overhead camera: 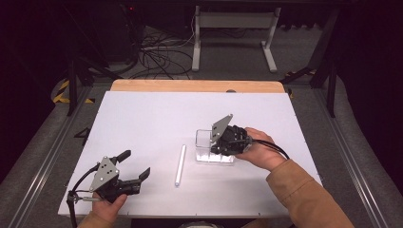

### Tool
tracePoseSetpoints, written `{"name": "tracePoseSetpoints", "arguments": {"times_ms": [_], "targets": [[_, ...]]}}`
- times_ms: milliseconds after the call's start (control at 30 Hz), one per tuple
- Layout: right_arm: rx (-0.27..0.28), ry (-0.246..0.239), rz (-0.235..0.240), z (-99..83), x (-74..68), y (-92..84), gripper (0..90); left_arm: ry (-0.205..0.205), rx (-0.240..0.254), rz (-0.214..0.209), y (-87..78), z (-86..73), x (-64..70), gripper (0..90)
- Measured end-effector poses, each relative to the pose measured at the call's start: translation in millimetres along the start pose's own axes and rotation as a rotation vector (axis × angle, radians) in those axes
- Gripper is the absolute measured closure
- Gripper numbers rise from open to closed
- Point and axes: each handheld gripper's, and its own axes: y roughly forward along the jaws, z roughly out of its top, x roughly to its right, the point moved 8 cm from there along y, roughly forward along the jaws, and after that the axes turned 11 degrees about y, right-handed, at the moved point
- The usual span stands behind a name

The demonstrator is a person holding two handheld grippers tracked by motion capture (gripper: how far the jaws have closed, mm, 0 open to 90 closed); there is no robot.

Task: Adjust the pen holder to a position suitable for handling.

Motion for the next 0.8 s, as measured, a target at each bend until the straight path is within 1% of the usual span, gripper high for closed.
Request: {"name": "tracePoseSetpoints", "arguments": {"times_ms": [33,100,267,300,400,433,467,500,533,667,800], "targets": [[0.0,0.004,0.005,-0.8,-2.6,0.8,85.8,0.0,-0.001,-0.001,0.1,-0.2,0.0,13.0],[-0.001,-0.007,0.017,-1.6,-7.3,2.6,85.8,0.001,-0.003,-0.002,0.1,-0.3,0.3,13.0],[-0.008,-0.004,0.023,-1.7,-15.3,6.5,86.0,0.002,-0.003,-0.002,0.3,-0.1,0.7,13.0],[-0.004,-0.014,0.022,-0.7,-15.6,6.9,86.0,0.001,-0.003,-0.001,0.3,-0.1,0.6,13.0],[-0.003,-0.018,0.022,0.0,-17.5,7.6,86.2,0.003,-0.003,-0.002,0.3,-0.2,0.6,13.0],[-0.015,-0.004,0.026,-1.4,-19.6,6.7,86.4,0.003,-0.003,-0.001,0.3,-0.2,0.6,13.0],[-0.006,-0.021,0.028,-0.7,-19.2,6.9,86.4,0.002,-0.003,-0.001,0.2,-0.2,0.7,13.0],[-0.009,-0.015,0.029,-1.3,-20.0,6.4,86.4,0.003,-0.003,-0.001,0.1,-0.2,0.6,13.0],[-0.007,-0.024,0.035,-1.3,-19.8,6.2,86.4,0.001,-0.003,-0.001,0.1,-0.2,0.6,13.0],[-0.006,-0.032,0.042,-2.1,-21.5,5.6,86.4,0.001,-0.003,-0.001,0.2,-0.3,0.6,13.0],[-0.008,-0.016,0.043,-1.4,-22.4,5.9,86.4,0.007,-0.003,0.0,0.8,-0.1,0.7,13.0]]}}
